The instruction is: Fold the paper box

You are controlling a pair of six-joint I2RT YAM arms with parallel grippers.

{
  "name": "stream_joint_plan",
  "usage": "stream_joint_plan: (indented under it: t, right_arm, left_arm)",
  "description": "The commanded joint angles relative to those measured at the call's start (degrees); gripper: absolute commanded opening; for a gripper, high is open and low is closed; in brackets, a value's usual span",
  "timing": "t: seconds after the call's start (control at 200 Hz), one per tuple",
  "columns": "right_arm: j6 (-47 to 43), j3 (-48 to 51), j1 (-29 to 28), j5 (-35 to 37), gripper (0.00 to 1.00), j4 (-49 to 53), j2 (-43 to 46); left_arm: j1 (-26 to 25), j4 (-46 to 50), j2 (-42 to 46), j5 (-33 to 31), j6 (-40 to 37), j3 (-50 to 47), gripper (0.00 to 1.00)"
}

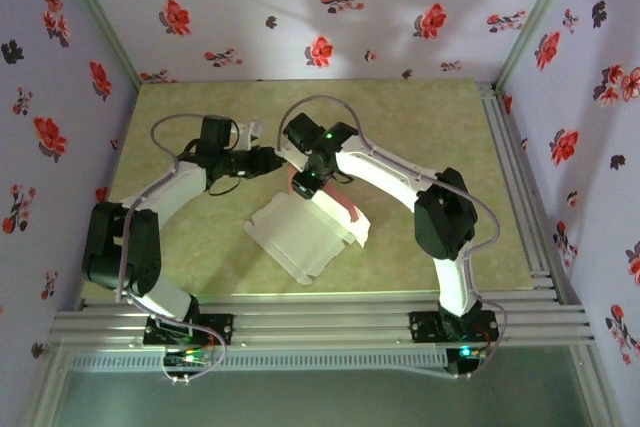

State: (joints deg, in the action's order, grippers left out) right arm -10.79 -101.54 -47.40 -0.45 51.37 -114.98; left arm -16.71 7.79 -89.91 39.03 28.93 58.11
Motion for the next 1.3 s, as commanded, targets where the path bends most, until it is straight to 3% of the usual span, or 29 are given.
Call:
stream_joint_plan:
  t: [0.0,0.16,0.485,1.295]
  right_arm:
    - [1.15,1.12,0.17,-2.22,0.58,0.04,3.23]
    - [5.89,6.86,1.24,-6.14,0.66,-3.25,9.02]
    - [14.44,16.47,5.85,-16.96,0.63,-11.10,16.99]
    - [20.54,25.48,6.44,-14.51,0.53,-17.80,20.86]
  left_arm:
    - [-0.07,-1.03,0.55,1.78,-1.93,-0.45,0.40]
    - [-0.73,-5.88,-1.17,4.75,-0.72,0.18,0.42]
    - [-3.49,-3.10,-6.39,2.77,-2.25,4.11,0.44]
    - [-2.63,-2.17,-7.65,0.43,-1.33,3.66,0.33]
